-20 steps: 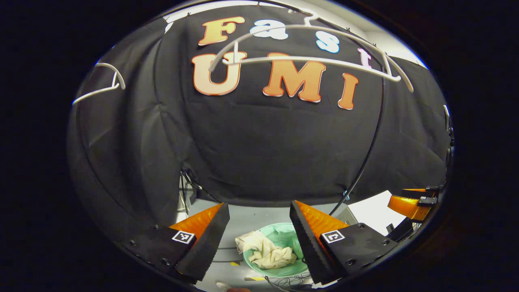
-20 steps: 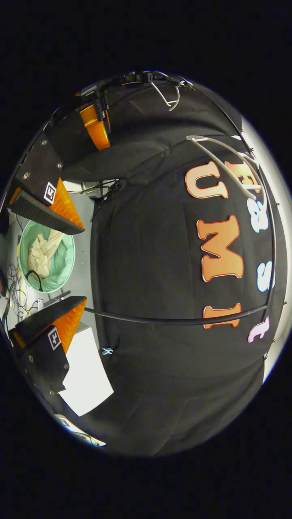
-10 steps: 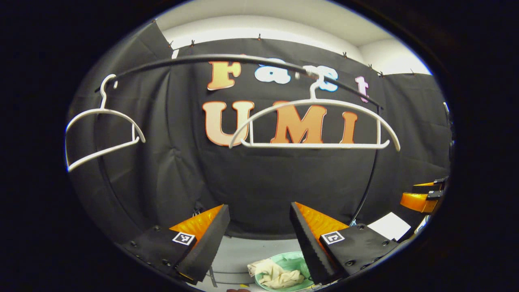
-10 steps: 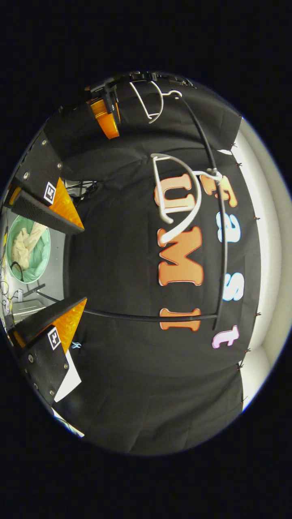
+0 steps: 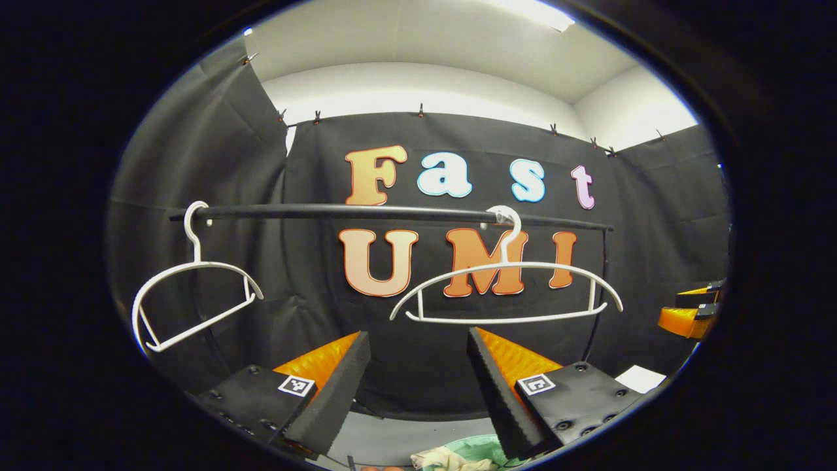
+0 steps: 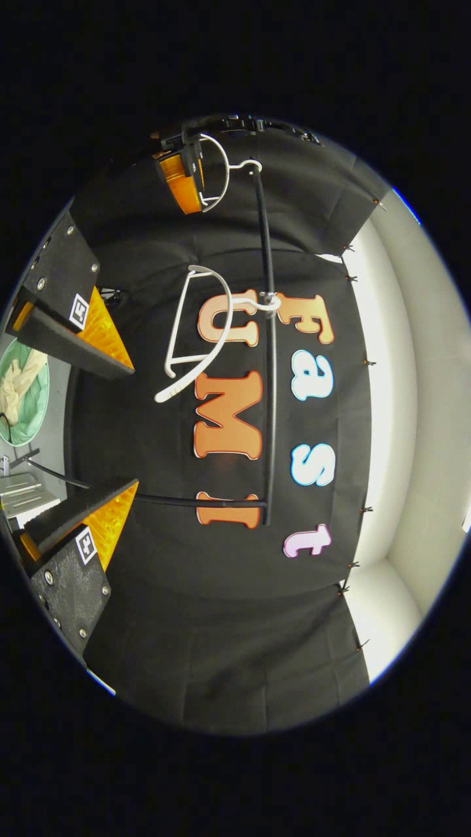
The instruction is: Grasp the clothes on the hanger with both hands and then place them into the laundry hamper below.
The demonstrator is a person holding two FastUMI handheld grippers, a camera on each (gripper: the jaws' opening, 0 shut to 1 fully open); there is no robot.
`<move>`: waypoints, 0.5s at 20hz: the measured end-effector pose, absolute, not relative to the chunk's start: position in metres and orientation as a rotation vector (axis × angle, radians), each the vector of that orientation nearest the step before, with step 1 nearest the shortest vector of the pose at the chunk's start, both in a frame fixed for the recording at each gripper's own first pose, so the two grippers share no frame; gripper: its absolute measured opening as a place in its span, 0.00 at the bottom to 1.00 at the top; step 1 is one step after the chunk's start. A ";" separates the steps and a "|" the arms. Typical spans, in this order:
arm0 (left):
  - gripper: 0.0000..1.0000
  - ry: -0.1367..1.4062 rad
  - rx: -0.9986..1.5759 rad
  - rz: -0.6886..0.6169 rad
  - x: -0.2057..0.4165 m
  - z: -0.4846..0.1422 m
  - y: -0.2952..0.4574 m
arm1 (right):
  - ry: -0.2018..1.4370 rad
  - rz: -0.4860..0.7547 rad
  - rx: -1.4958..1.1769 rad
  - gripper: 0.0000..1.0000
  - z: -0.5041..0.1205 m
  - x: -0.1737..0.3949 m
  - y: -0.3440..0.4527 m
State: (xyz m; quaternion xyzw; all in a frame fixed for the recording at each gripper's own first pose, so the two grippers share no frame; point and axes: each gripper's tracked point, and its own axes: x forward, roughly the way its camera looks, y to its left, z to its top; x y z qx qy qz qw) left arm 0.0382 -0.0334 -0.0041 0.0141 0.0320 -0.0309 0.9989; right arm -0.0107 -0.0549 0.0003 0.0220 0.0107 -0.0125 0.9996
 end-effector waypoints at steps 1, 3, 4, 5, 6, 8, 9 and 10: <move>0.94 0.053 0.028 -0.057 0.037 0.001 -0.032 | 0.014 -0.037 0.025 1.00 0.003 -0.011 -0.056; 0.94 0.032 0.039 -0.041 0.035 0.000 -0.026 | 0.001 -0.039 0.029 1.00 0.008 -0.015 -0.055; 0.94 0.021 0.045 -0.035 0.032 0.000 -0.026 | -0.007 -0.029 0.043 1.00 0.010 -0.018 -0.051; 0.94 0.013 0.050 -0.027 0.030 0.000 -0.026 | -0.011 -0.023 0.050 1.00 0.011 -0.018 -0.049; 0.94 0.004 0.049 -0.020 0.029 0.002 -0.024 | -0.015 -0.020 0.047 1.00 0.011 -0.019 -0.048; 0.94 -0.004 0.031 -0.015 0.029 0.004 -0.024 | -0.021 -0.032 0.034 0.94 0.012 -0.018 -0.052; 0.94 -0.004 0.021 -0.011 0.029 0.004 -0.022 | -0.025 -0.031 0.036 0.94 0.015 -0.018 -0.051; 0.94 -0.006 0.010 -0.004 0.026 -0.001 -0.019 | -0.026 -0.027 0.042 0.94 0.016 -0.018 -0.048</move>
